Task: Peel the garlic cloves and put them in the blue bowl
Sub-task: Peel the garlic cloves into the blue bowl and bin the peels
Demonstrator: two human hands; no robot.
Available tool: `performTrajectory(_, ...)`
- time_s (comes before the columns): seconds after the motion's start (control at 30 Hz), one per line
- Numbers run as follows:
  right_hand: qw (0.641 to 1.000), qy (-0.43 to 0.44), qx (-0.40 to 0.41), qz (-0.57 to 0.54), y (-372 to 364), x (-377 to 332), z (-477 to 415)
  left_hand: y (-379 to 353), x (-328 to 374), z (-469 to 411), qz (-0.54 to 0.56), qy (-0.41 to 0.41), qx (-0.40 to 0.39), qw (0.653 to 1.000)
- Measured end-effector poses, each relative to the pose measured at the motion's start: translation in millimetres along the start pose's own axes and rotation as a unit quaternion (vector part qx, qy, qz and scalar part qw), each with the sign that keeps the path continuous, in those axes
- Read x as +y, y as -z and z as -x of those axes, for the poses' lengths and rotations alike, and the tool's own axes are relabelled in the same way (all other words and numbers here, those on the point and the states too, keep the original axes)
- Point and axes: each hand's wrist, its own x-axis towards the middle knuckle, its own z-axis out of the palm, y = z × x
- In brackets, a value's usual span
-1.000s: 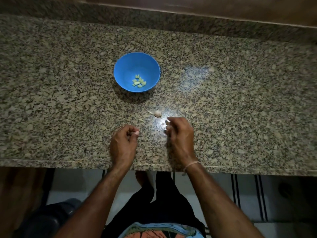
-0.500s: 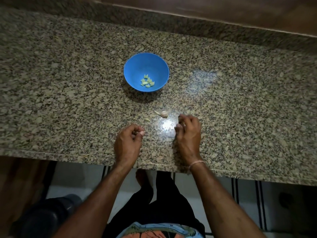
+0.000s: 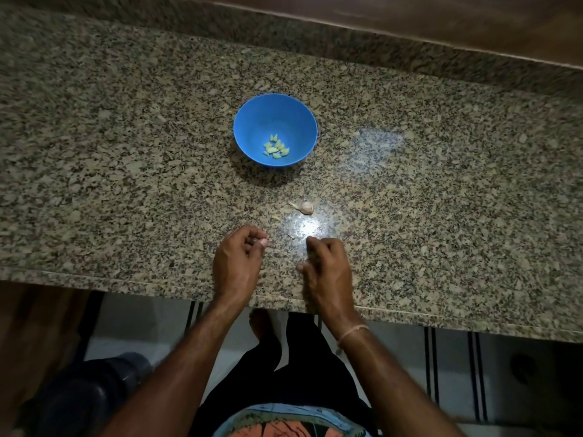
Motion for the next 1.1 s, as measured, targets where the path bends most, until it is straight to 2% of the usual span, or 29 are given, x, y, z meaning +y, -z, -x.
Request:
performTrajectory(0.2,0.997,0.049,0.051,-0.017,-10.2,-21.7,-40.8,2.4,-0.4,-2.5,0.007,0.007,-0.013,1.000)
performTrajectory(0.27,0.998,0.042,0.038,-0.016,-11.7,-16.1,-46.3,1.7,-1.9,-3.0,0.005,0.007,-0.011,1.000)
performTrajectory(0.4,0.996,0.086,0.002,0.012,-14.1,-13.0,-42.2,-1.0,-4.0,-2.4,-0.012,-0.003,0.003,1.000)
performTrajectory(0.53,0.995,0.091,-0.016,-0.035,-18.2,-11.3,-42.6,-0.5,-3.1,-2.1,-0.018,-0.010,0.005,1.000)
performTrajectory(0.77,0.990,0.128,0.016,0.054,-17.5,-11.5,-53.2,-4.1,-2.1,-0.9,-0.032,0.002,0.019,0.999)
performTrajectory(1.0,0.952,0.201,-0.029,0.227,-4.8,7.2,-51.4,-14.1,3.9,11.2,-0.028,0.041,0.048,0.998)
performTrajectory(1.03,0.954,0.188,-0.049,0.227,-1.9,10.3,-47.3,-15.8,5.4,14.5,-0.017,0.054,0.052,0.997)
performTrajectory(1.1,0.980,0.113,-0.104,0.129,7.9,5.2,-38.7,-18.3,9.0,25.6,0.013,0.080,0.061,0.995)
